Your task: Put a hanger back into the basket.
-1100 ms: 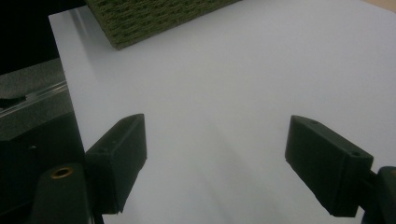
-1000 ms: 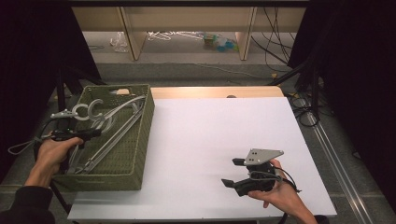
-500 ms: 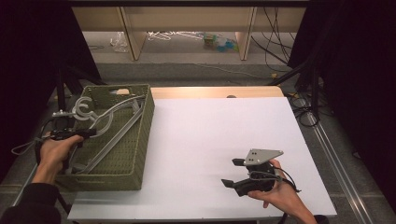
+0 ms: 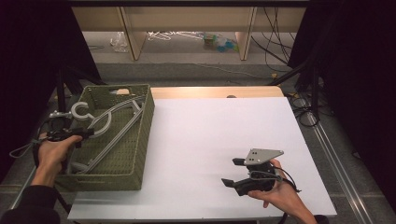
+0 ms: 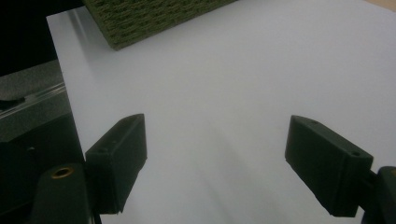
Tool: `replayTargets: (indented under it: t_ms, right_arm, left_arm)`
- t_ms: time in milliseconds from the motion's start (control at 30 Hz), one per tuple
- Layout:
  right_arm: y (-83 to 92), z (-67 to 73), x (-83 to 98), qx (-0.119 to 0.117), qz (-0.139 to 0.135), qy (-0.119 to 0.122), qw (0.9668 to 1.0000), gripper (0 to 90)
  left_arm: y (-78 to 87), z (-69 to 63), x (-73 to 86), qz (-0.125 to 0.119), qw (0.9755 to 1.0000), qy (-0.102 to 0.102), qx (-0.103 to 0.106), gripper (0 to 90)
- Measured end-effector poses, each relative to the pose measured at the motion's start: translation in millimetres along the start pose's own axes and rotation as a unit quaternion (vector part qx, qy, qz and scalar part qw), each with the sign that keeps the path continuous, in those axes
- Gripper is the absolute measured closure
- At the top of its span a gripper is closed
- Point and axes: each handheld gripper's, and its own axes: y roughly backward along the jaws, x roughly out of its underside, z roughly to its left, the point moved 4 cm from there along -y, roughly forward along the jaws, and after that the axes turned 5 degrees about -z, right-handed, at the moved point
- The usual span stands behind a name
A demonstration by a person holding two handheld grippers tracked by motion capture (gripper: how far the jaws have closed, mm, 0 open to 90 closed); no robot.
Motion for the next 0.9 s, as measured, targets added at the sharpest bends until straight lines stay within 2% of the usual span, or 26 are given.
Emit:
replayTargets:
  t_ms: [100, 167, 200, 233, 300, 333, 467, 533, 667, 733, 767, 900]
  right_arm:
    - [0.2, 0.0, -0.2, 0.0, -0.001, 0.0, 1.0, 21.7]
    - [-0.6, 0.0, 0.2, 0.001, -0.001, 0.001, 1.0, 21.8]
    - [-0.9, 0.2, 0.6, 0.001, 0.0, 0.0, 1.0, 21.8]
    - [-1.6, 0.3, 1.1, 0.003, 0.0, -0.001, 1.0, 21.8]
    - [-2.7, 0.0, 1.7, 0.001, 0.0, -0.001, 1.0, 21.8]
    - [-2.8, 0.0, 1.8, 0.002, 0.001, -0.002, 1.0, 21.8]
    - [-3.2, -0.3, 1.7, 0.005, -0.004, -0.005, 1.0, 21.7]
    - [-3.7, -1.2, 1.7, 0.009, -0.007, -0.004, 0.9999, 21.7]
    - [-3.7, -1.9, 1.9, 0.013, -0.012, -0.007, 0.9998, 21.4]
    - [-3.7, -2.6, 1.7, 0.017, -0.016, -0.01, 0.9997, 21.2]
    - [-3.7, -2.9, 1.7, 0.019, -0.017, -0.011, 0.9996, 21.2]
    - [-4.8, -2.8, 2.1, 0.015, -0.017, -0.009, 0.9997, 21.2]
  left_arm:
    - [5.6, -5.4, -3.0, -0.017, 0.9998, -0.006, 0.012, 46.8]
    - [9.3, -10.8, -3.8, -0.023, 0.9995, -0.018, 0.014, 43.2]
    - [12.0, -15.1, -4.5, -0.032, 0.999, -0.025, 0.02, 41.9]
    - [12.7, -19.9, -5.1, -0.046, 0.9984, -0.017, 0.028, 40.7]
    - [18.4, -27.3, -5.4, -0.057, 0.9972, -0.025, 0.042, 39.9]
    - [22.1, -33.9, -5.9, -0.072, 0.9958, -0.025, 0.051, 39.1]
    - [30.5, -47.3, -5.8, -0.092, 0.993, -0.03, 0.067, 34.3]
    - [35.5, -56.3, -7.1, -0.099, 0.9913, -0.041, 0.077, 32.4]
    - [51.3, -71.0, -11.1, -0.126, 0.9856, -0.062, 0.094, 30.3]
    - [59.1, -76.2, -11.3, -0.132, 0.9838, -0.075, 0.095, 29.2]
    - [63.8, -80.6, -10.5, -0.135, 0.9823, -0.08, 0.103, 29.0]
    - [77.5, -95.0, -6.2, -0.139, 0.9787, -0.1, 0.114, 28.2]
